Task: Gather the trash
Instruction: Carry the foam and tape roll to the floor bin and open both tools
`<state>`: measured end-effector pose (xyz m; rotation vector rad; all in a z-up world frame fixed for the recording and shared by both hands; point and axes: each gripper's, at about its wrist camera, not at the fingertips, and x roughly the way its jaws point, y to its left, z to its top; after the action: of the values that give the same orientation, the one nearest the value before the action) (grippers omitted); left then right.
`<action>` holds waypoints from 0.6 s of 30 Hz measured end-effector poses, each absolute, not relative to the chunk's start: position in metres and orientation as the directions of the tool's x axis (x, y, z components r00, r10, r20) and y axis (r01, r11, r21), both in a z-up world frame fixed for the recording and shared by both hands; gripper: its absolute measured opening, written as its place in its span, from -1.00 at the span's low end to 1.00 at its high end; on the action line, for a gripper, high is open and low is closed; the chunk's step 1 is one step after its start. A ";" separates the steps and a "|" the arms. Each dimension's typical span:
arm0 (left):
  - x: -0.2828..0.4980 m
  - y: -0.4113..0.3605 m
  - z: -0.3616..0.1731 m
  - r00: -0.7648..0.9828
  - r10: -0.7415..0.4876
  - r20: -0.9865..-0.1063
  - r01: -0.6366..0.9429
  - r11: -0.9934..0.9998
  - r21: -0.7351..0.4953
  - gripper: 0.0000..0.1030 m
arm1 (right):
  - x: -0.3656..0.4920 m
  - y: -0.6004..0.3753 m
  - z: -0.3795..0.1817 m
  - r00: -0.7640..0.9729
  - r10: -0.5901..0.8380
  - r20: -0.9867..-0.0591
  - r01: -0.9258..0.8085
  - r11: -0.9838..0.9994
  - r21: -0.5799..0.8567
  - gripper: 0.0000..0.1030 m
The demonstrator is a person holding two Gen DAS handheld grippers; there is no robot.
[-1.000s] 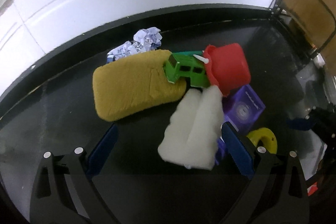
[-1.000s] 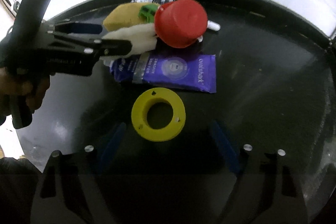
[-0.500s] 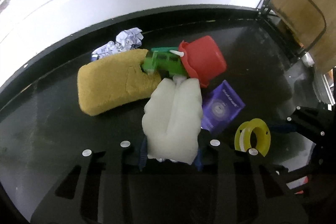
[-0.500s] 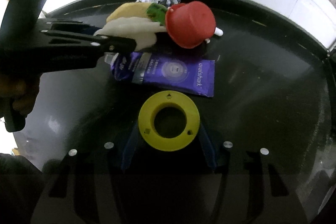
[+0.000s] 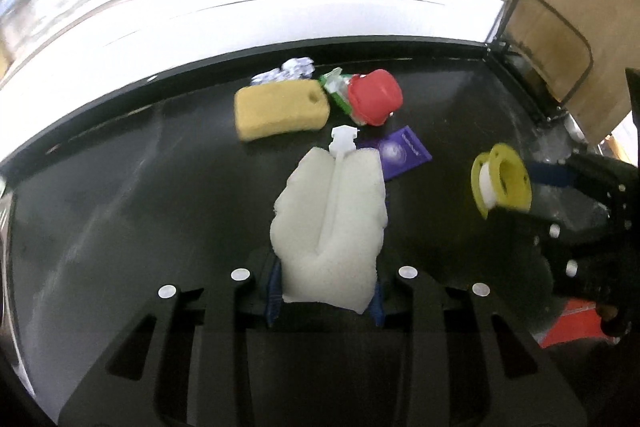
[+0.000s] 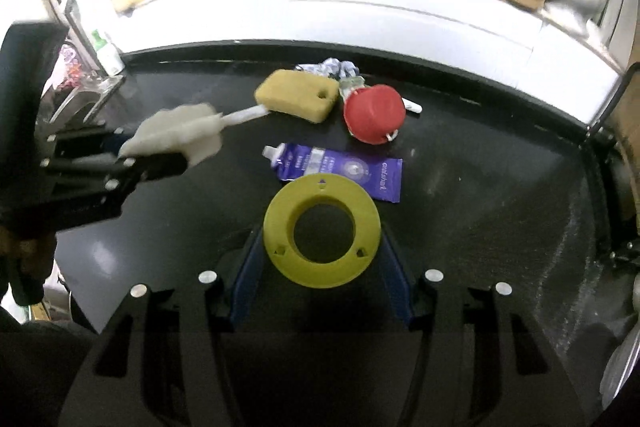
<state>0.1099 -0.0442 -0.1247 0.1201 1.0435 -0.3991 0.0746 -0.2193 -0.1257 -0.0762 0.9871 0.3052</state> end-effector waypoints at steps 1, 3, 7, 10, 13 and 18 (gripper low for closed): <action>0.101 -0.040 -0.122 0.446 -0.257 -0.857 0.367 0.926 -0.087 -0.37 | 0.070 -0.218 -0.122 0.517 0.227 -0.825 -0.290 0.954 0.080 0.06; 0.087 -0.032 -0.118 0.455 -0.248 -0.855 0.347 0.934 -0.086 -0.37 | 0.061 -0.215 -0.117 0.522 0.233 -0.820 -0.297 0.951 0.081 0.06; 0.064 -0.016 -0.114 0.469 -0.223 -0.855 0.318 0.945 -0.072 -0.37 | 0.046 -0.204 -0.112 0.530 0.235 -0.815 -0.312 0.948 0.071 0.06; 0.047 -0.008 -0.111 0.480 -0.208 -0.852 0.308 0.950 -0.058 -0.37 | 0.035 -0.199 -0.108 0.529 0.239 -0.814 -0.317 0.946 0.072 0.06; 0.033 0.001 -0.106 0.498 -0.190 -0.846 0.295 0.955 -0.041 -0.37 | 0.026 -0.193 -0.103 0.535 0.243 -0.809 -0.328 0.942 0.066 0.06; 0.009 0.024 -0.094 0.535 -0.150 -0.832 0.233 0.972 -0.026 -0.37 | 0.017 -0.172 -0.082 0.552 0.274 -0.788 -0.369 0.927 0.064 0.06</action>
<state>0.0090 0.0243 -0.0940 0.0922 0.9806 -0.2288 0.0169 -0.1717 -0.0820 -0.1136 0.9104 0.3811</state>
